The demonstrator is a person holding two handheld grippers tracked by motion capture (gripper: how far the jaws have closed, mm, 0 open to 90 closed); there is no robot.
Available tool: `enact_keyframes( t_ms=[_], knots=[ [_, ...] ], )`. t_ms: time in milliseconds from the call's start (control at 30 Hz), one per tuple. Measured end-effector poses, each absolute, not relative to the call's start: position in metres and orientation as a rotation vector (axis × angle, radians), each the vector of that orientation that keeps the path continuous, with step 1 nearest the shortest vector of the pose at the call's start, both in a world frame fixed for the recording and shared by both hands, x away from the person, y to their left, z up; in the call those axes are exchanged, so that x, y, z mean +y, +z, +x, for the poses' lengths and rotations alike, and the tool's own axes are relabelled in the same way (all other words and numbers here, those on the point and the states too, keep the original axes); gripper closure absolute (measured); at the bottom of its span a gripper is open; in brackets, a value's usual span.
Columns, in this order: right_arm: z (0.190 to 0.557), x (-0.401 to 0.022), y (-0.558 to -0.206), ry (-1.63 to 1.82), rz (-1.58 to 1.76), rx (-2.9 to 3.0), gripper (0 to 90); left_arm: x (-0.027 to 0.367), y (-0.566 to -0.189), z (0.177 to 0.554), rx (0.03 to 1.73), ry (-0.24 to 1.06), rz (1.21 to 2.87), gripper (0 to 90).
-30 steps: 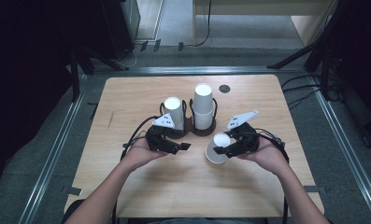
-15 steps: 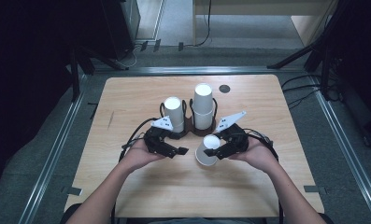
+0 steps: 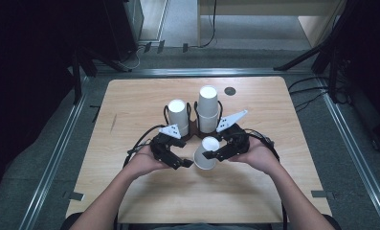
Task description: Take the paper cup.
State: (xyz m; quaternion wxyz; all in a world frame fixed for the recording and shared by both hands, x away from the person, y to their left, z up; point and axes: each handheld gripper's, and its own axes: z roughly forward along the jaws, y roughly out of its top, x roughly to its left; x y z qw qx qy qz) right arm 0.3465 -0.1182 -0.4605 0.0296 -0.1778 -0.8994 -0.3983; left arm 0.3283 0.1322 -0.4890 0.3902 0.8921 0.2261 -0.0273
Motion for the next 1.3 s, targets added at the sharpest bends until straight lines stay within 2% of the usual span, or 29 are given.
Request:
enact_keyframes(
  t_ms=[800, 867, 933, 1033, 1200, 1300],
  knots=[
    [0.338, -0.105, -0.446, -1.341, -0.478, -2.655, 33.0, 0.112, -0.490, 0.322, 0.452, -0.075, 2.213, 13.3],
    [0.338, -0.105, -0.445, -1.355, -0.474, -2.636, 33.1, 0.112, -0.489, 0.321, 0.432, -0.080, 2.209, 15.2],
    [0.338, -0.106, -0.445, -1.353, -0.461, -2.617, 33.5, 0.112, -0.487, 0.319, 0.398, -0.087, 2.214, 23.6],
    [0.339, -0.108, -0.446, -1.369, -0.445, -2.605, 34.0, 0.113, -0.483, 0.317, 0.365, -0.049, 2.235, 27.7],
    [0.341, -0.109, -0.447, -1.375, -0.436, -2.574, 33.6, 0.117, -0.480, 0.320, 0.361, -0.093, 2.247, 31.0],
    [0.342, -0.110, -0.449, -1.341, -0.420, -2.593, 28.8, 0.121, -0.478, 0.322, 0.369, -0.099, 2.249, 31.3]
  ],
)
